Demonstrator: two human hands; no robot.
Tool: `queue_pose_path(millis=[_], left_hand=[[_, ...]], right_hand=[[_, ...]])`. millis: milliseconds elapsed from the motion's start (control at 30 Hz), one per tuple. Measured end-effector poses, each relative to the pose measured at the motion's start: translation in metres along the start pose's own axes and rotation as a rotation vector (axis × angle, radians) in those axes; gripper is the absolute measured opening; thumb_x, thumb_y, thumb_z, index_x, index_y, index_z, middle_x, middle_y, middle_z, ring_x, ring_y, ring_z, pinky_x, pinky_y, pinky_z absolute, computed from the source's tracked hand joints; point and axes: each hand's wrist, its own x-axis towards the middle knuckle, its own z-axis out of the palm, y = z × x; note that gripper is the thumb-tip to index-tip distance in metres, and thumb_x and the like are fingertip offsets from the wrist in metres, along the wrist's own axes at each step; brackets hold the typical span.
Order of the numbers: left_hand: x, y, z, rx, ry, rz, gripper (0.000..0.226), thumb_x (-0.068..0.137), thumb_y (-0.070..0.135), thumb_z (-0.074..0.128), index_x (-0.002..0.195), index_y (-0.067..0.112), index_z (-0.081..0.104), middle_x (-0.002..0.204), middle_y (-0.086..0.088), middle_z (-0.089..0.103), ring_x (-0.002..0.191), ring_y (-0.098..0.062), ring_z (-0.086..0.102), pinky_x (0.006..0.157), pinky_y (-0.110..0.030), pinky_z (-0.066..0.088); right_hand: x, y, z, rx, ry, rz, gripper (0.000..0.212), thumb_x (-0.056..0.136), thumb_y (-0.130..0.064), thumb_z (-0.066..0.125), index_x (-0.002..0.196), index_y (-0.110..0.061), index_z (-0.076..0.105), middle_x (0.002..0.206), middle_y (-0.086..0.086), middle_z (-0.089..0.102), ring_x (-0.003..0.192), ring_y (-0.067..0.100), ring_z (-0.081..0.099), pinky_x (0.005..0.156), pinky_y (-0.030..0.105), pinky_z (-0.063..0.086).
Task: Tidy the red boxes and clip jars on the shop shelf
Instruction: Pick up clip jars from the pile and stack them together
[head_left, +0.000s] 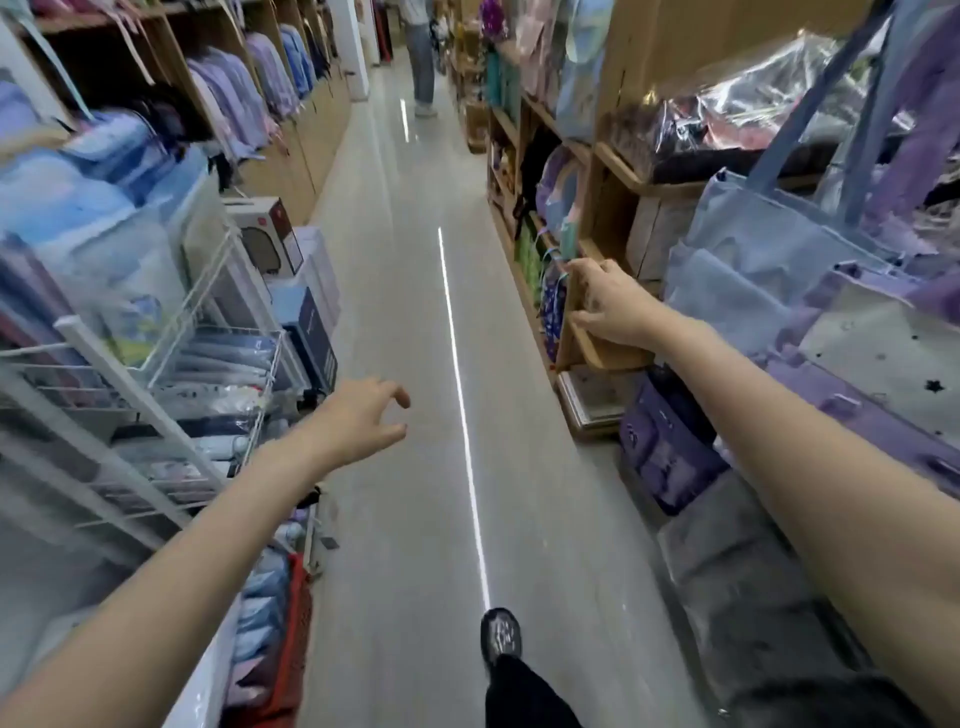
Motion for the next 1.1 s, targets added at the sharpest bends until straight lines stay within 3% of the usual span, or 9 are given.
queue_pose_path(millis=[133,300,367,500,600,733,867,967,1100], left_hand=[[0.109,-0.045,0.007,0.067,-0.138,-0.011,0.032,0.089,0.029,0.054,0.119,0.017,0.053,0.129,-0.004,0.047,0.115,-0.020,0.047,0.094,-0.031,0.037],[0.234,-0.079,-0.053,-0.062,0.096,0.004,0.031,0.090,0.019,0.053,0.119,0.010,0.055,0.137,-0.010,0.040,0.124,-0.024,0.040,0.098,-0.029,0.030],[0.272,-0.101,-0.074,-0.070,0.115,0.011,0.026,0.090,0.018,0.053,0.114,0.010,0.060,0.137,-0.011,0.042,0.124,-0.024,0.041,0.098,-0.028,0.029],[0.352,-0.169,-0.083,0.012,-0.076,-0.010,0.024,0.089,0.022,0.053,0.108,0.013,0.065,0.139,-0.011,0.042,0.121,-0.024,0.045,0.098,-0.027,0.032],[0.443,-0.230,-0.089,0.093,-0.139,-0.013,0.027,0.088,0.023,0.053,0.112,0.015,0.063,0.140,-0.010,0.041,0.121,-0.026,0.047,0.097,-0.031,0.038],[0.580,-0.292,-0.131,0.060,-0.047,-0.006,0.027,0.090,0.022,0.051,0.115,0.013,0.059,0.136,-0.010,0.044,0.118,-0.029,0.048,0.097,-0.035,0.038],[0.707,-0.314,-0.188,-0.086,0.067,0.038,0.023,0.089,0.017,0.052,0.109,0.012,0.062,0.124,-0.010,0.053,0.112,-0.026,0.051,0.094,-0.035,0.039],[0.791,-0.318,-0.221,-0.310,0.243,0.133,0.018,0.089,0.012,0.053,0.100,0.014,0.066,0.107,-0.002,0.062,0.096,-0.009,0.056,0.085,-0.021,0.042],[0.911,-0.351,-0.240,-0.412,0.258,0.212,0.015,0.088,0.011,0.054,0.094,0.018,0.067,0.102,0.008,0.061,0.087,0.007,0.053,0.079,-0.003,0.036]], right_hand=[[0.109,0.027,0.024,0.227,0.020,0.180,0.050,0.088,-0.019,0.057,0.134,-0.011,0.038,0.130,0.011,0.047,0.111,0.025,0.052,0.086,0.033,0.048],[0.259,0.005,0.032,0.767,0.003,0.382,0.037,0.090,-0.005,0.050,0.127,-0.003,0.044,0.123,0.027,0.050,0.092,0.026,0.058,0.053,0.018,0.050],[0.320,-0.010,0.038,0.816,-0.023,0.324,0.034,0.090,-0.005,0.051,0.123,-0.004,0.045,0.122,0.024,0.052,0.081,0.020,0.056,0.052,0.018,0.051],[0.434,-0.018,0.065,0.448,-0.103,-0.006,0.035,0.088,-0.016,0.054,0.123,-0.011,0.049,0.122,0.012,0.051,0.098,0.020,0.055,0.076,0.028,0.051],[0.529,-0.005,0.082,0.230,-0.047,-0.094,0.031,0.089,-0.015,0.053,0.120,-0.011,0.054,0.121,0.011,0.050,0.103,0.024,0.054,0.085,0.026,0.040],[0.672,0.018,0.085,0.172,-0.021,-0.054,0.028,0.088,-0.017,0.053,0.115,-0.014,0.058,0.112,0.007,0.052,0.094,0.020,0.053,0.083,0.025,0.039],[0.795,0.028,0.071,0.205,0.080,-0.010,0.023,0.088,-0.016,0.052,0.110,-0.015,0.060,0.104,0.010,0.055,0.084,0.016,0.050,0.066,0.018,0.036],[0.868,0.041,0.076,0.126,0.147,-0.093,0.021,0.089,-0.015,0.051,0.108,-0.014,0.059,0.105,0.007,0.047,0.096,0.022,0.048,0.082,0.023,0.036],[0.973,0.086,0.104,-0.085,-0.041,-0.349,0.024,0.087,-0.016,0.055,0.111,-0.015,0.057,0.125,0.009,0.043,0.116,0.023,0.037,0.096,0.028,0.027]])
